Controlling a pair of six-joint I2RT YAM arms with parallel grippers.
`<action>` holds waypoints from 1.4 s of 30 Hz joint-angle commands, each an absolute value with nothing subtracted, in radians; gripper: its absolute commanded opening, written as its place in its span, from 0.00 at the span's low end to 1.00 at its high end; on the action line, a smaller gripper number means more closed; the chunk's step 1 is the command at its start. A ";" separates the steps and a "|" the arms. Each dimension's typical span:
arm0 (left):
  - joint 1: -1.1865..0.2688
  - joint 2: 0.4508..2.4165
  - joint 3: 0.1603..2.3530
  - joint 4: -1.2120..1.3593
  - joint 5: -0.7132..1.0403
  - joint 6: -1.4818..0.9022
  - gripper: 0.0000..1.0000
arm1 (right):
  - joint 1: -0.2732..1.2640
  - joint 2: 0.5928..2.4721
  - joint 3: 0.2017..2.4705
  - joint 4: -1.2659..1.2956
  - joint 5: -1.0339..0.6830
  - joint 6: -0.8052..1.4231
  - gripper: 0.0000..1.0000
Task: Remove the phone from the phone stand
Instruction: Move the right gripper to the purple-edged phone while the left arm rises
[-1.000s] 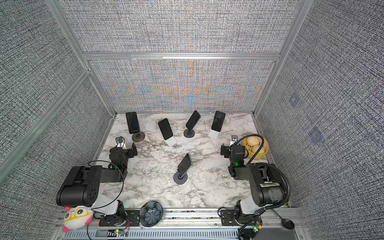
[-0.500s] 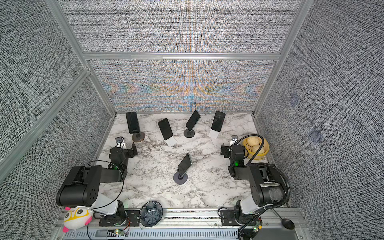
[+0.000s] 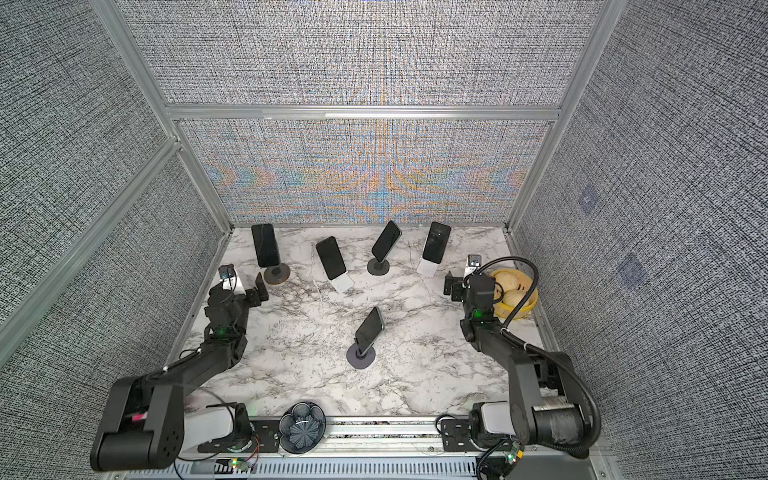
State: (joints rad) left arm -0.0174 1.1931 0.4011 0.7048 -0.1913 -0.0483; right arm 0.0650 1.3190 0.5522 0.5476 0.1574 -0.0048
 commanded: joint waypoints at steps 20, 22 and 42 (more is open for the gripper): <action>-0.100 0.837 0.648 -0.146 -0.036 -0.322 0.95 | 0.272 1.482 1.232 -0.384 0.327 0.554 0.94; -0.101 0.822 0.654 -0.169 -0.012 -0.330 0.95 | 0.285 1.547 1.302 -0.405 0.336 0.561 0.94; -0.103 0.760 0.626 -0.153 0.083 -0.370 0.94 | 0.312 2.013 1.729 -0.542 0.497 0.661 0.97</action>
